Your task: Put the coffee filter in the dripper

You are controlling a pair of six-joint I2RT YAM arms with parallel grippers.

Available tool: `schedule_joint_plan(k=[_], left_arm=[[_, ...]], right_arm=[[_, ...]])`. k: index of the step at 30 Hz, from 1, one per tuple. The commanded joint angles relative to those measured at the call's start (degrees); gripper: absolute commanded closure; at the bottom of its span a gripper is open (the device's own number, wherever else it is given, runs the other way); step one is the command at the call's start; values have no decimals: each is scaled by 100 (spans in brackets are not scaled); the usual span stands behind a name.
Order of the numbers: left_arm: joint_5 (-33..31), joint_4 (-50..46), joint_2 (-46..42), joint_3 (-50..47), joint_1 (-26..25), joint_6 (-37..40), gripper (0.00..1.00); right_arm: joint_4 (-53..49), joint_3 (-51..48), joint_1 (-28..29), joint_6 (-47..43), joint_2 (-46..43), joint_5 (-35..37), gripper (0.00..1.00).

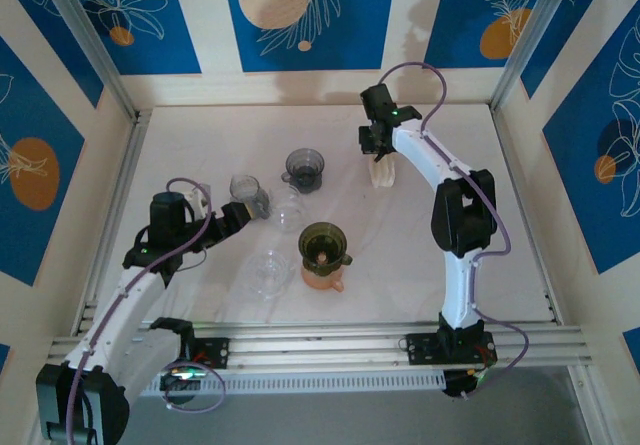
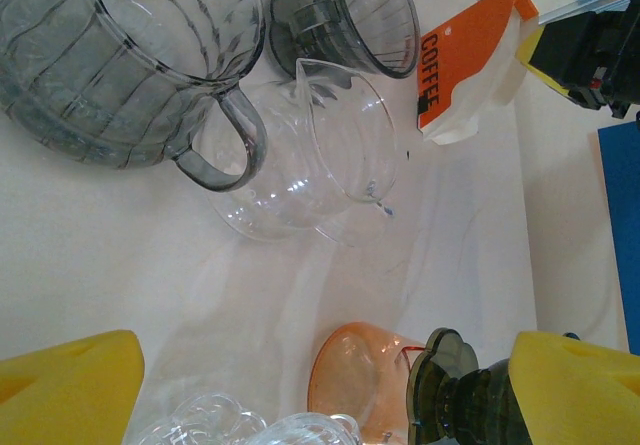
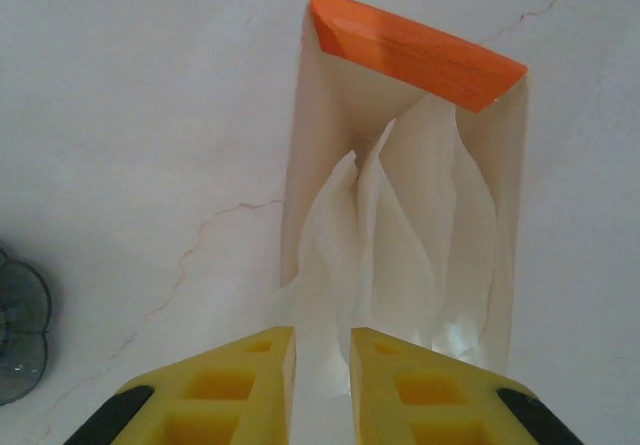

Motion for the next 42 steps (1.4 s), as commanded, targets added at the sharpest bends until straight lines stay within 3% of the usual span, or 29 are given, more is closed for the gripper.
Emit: schedule_joint_plan(k=[1,27,42], left_arm=[[35,-84,-27,-58,105,71,6],[44,-26,52,-59,125,28,6],[60,-29,43,-69,131,10,6]], right_arm=[[-117,168,-25,-114,107,2,78],[0,185,-59,-186,279,-135,80],[14,116,-90,-197,340,-180,91]])
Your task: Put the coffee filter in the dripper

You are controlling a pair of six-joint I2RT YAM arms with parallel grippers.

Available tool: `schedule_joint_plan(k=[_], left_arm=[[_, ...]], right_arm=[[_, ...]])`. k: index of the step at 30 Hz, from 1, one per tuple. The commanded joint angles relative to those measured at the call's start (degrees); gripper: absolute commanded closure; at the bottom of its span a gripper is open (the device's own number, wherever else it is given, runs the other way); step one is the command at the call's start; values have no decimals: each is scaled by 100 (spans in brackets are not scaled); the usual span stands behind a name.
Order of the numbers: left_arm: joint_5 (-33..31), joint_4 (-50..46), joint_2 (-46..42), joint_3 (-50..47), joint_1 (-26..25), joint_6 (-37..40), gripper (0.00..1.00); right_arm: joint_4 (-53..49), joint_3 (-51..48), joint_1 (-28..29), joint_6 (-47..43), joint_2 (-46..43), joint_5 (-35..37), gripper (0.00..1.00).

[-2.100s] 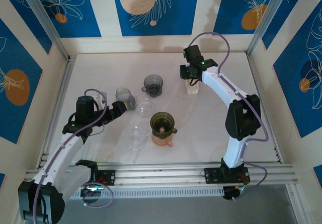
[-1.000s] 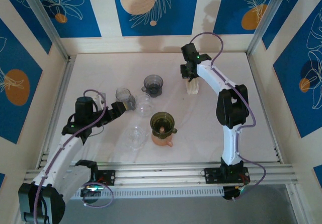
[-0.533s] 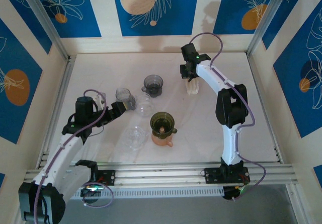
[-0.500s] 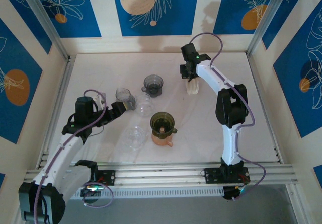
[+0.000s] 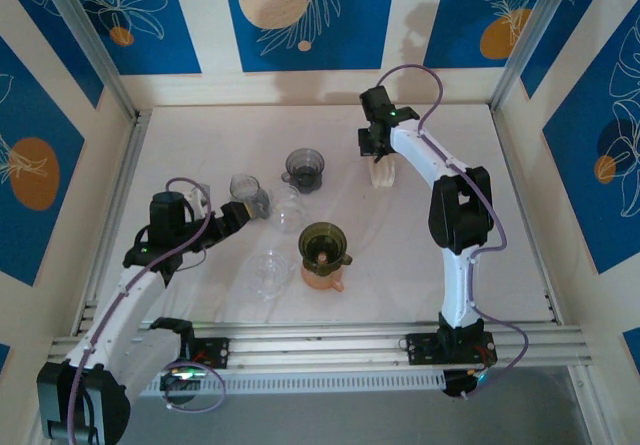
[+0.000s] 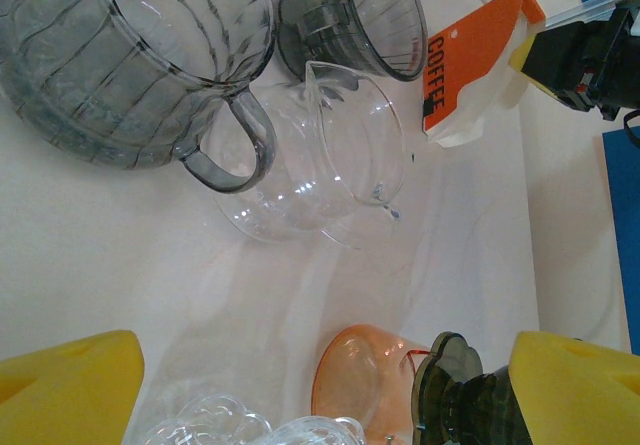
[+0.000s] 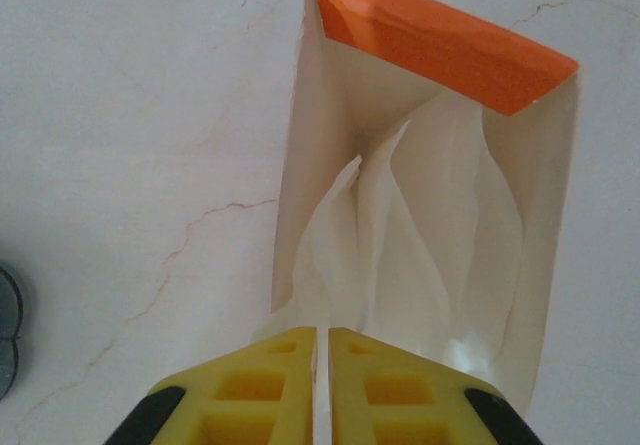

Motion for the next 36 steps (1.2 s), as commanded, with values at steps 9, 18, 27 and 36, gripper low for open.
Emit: schedule_joint_plan(k=[9,18,27,36], left_arm=[[65,-27,-14,-87,90,-27,6],[82,26,-10,-90,98,-66,6],[104,30,-32,-130,94,-102,6],[96,-17,-84,-125,90,-114,6]], right_arm=[[388,-237,-29,-97,-335,-214,100],[380,-329,-7,-81,-723,-259,100],[-42,66,-68,49,-526,-400,82],[-147,322,-78,260,-195,-401,77]])
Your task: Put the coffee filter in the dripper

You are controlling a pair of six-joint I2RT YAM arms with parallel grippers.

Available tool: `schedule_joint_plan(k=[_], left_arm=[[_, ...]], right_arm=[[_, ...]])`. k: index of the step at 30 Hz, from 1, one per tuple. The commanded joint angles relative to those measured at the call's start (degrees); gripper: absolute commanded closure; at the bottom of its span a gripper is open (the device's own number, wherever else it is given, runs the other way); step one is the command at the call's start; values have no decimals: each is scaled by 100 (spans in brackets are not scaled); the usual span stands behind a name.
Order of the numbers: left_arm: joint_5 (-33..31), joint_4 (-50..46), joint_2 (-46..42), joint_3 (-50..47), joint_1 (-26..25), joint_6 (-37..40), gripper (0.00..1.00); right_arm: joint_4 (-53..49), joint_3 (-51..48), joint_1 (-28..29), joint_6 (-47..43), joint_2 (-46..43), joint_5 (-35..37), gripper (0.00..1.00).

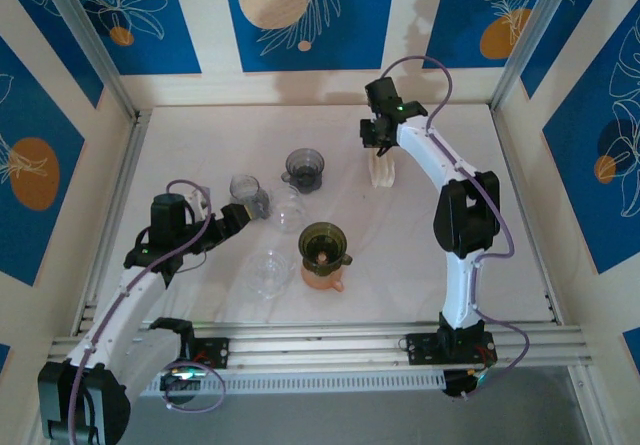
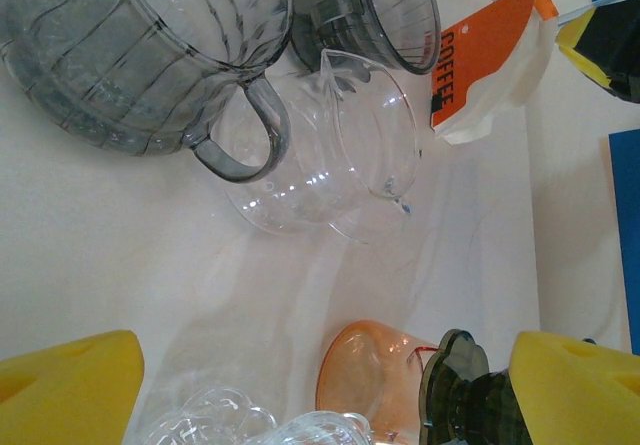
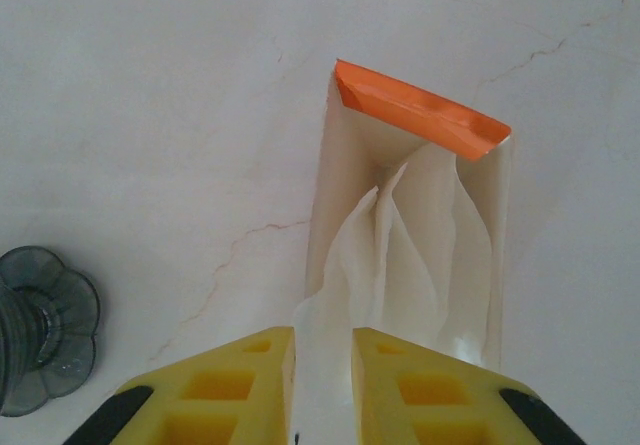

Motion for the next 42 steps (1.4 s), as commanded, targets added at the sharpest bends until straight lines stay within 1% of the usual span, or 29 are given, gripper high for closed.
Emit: schedule_joint_plan(k=[1,7,14,26,37,39,42], left_arm=[[87,-35,-76,-17,80,-21,6],[70,-55,-60,-6,93,14,6],[95,-14,-17,14,87,-3,6],[104,-52,-19,46,95,14,6],[90,-64,-46,17,90,6,6],[95,-65,-49,9,93,6,6],[92,-74,-51,20,92,-1,6]], right_arm=[[-134,179,-19,136,125,-121,77],[-80,-38,-15,78,136,-123,77],[56,-210,-24,80,14,166,76],[-48,-162,-58,145,181,307,76],[-58,-125,-97,139,302,288,76],[-59,-124,-109,148,319,304,77],[-50,-124,-113,143,315,311,82]])
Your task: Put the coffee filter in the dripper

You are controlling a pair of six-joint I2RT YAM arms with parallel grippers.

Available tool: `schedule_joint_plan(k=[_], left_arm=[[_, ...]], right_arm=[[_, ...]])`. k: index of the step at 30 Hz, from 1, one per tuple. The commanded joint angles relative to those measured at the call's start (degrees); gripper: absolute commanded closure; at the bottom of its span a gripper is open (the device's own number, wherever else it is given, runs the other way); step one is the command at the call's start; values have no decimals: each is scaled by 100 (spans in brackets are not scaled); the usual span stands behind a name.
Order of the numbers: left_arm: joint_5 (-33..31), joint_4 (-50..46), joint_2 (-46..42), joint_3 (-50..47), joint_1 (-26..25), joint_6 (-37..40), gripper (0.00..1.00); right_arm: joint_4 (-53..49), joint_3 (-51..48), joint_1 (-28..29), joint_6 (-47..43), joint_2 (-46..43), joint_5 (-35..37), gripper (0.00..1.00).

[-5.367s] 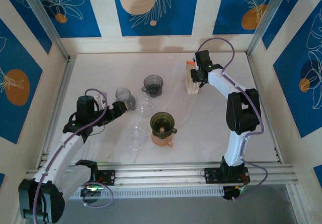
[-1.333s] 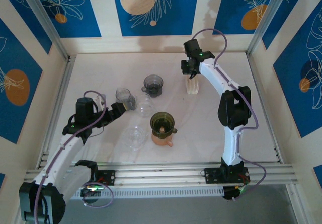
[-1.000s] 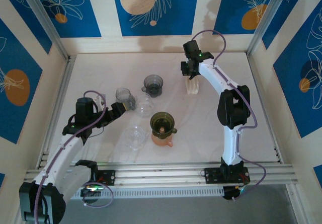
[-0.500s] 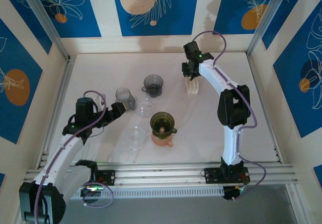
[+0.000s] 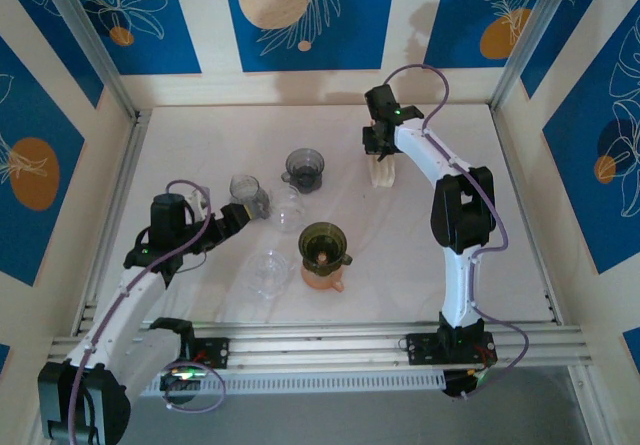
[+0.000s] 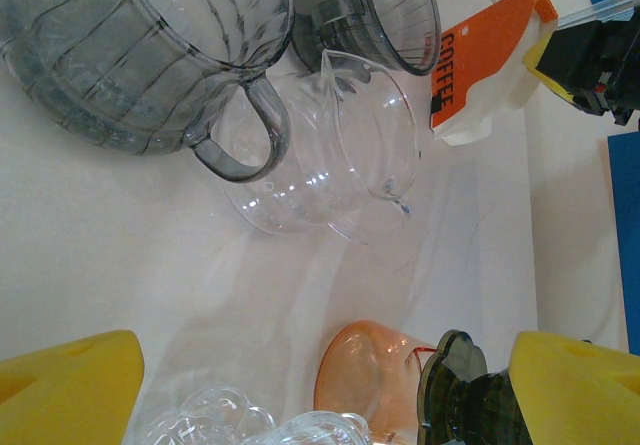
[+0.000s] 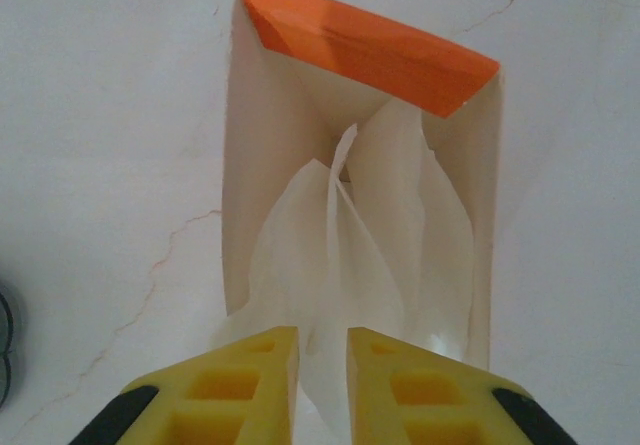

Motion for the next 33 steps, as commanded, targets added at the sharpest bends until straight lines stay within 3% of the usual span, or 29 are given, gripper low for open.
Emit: schedule_joint_plan(k=[1,8,33], left_arm=[[95,-72,-50,13,88,17,6],[82,-53,-41,-7,91,6,6],[129,44,-58,-38,86,-80,6]], right_arm=[[-46,21,-31,66,49,78,84],[18,37,-28,-19,39,85,100],[344,-162,54,-264,-780,206,100]])
